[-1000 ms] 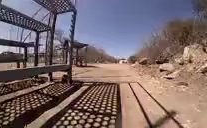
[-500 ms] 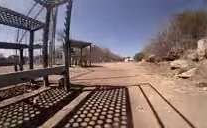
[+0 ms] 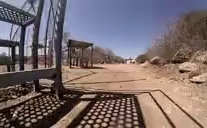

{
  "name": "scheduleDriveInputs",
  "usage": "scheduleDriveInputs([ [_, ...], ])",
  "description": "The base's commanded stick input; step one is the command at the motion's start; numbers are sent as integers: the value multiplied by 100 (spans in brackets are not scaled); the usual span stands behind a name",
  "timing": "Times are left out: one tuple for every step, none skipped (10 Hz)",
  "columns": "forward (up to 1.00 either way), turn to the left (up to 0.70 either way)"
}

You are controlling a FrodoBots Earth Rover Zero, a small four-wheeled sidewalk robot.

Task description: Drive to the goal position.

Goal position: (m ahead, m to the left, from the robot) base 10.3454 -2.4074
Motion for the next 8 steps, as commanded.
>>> scheduleDriveInputs([
  [100, 0],
  [100, 0],
  [100, 0],
  [100, 0],
  [100, 0],
  [100, 0],
  [100, 0],
  [100, 0],
])
